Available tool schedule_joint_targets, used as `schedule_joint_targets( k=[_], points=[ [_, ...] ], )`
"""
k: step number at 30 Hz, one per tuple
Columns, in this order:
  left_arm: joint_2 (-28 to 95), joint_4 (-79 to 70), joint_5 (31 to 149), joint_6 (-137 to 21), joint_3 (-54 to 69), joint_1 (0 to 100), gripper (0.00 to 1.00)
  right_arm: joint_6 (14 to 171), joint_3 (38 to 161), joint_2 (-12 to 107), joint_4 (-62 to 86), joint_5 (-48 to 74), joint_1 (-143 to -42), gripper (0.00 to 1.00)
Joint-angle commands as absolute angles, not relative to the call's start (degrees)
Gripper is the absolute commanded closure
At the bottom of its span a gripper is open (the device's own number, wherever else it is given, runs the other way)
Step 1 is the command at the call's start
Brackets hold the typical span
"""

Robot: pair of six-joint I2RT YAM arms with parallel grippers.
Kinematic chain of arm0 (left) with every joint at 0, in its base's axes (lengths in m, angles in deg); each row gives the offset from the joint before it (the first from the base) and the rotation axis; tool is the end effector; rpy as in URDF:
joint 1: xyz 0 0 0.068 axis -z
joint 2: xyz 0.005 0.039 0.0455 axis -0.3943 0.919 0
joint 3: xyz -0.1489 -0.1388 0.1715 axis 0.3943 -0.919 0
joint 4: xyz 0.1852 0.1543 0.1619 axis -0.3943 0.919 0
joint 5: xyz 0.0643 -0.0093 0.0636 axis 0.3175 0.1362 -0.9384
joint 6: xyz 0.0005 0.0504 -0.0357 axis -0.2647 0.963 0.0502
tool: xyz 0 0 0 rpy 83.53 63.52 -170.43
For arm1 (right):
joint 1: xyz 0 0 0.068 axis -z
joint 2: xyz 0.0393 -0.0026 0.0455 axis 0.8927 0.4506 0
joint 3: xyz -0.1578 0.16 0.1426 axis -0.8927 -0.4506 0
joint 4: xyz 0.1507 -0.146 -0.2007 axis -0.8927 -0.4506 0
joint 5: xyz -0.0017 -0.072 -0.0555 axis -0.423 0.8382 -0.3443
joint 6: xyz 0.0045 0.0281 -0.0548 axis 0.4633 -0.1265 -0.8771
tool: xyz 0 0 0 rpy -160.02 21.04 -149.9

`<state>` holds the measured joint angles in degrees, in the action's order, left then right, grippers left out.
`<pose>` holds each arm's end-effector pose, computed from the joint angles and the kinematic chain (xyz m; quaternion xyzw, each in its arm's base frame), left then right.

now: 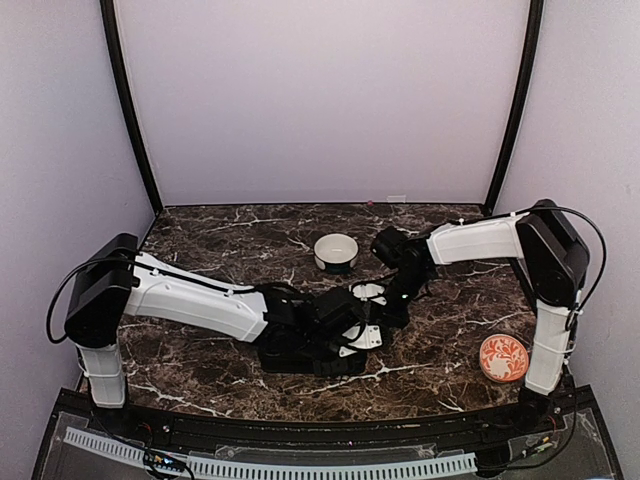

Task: Sort the hair-cutting tools

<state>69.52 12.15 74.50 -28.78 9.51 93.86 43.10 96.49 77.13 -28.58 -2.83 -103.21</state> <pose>0.1524 -0.4165 0.1391 0.6421 0.6917 -0.0927 0.3174 0.2845 0.2631 0.1157 -0.6584 0.7183 0.2024 0.0979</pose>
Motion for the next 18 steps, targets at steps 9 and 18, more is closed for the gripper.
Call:
schedule_joint_targets(
  k=[9, 18],
  points=[
    [73.9, 14.1, 68.8, -27.7, 11.3, 93.7, 0.68, 42.9, 95.6, 75.4, -30.5, -2.1, -102.9, 1.0],
    [74.3, 12.1, 63.9, -29.8, 9.9, 92.7, 0.79, 42.6, 90.4, 69.8, -32.5, -5.4, -102.9, 1.0]
  ],
)
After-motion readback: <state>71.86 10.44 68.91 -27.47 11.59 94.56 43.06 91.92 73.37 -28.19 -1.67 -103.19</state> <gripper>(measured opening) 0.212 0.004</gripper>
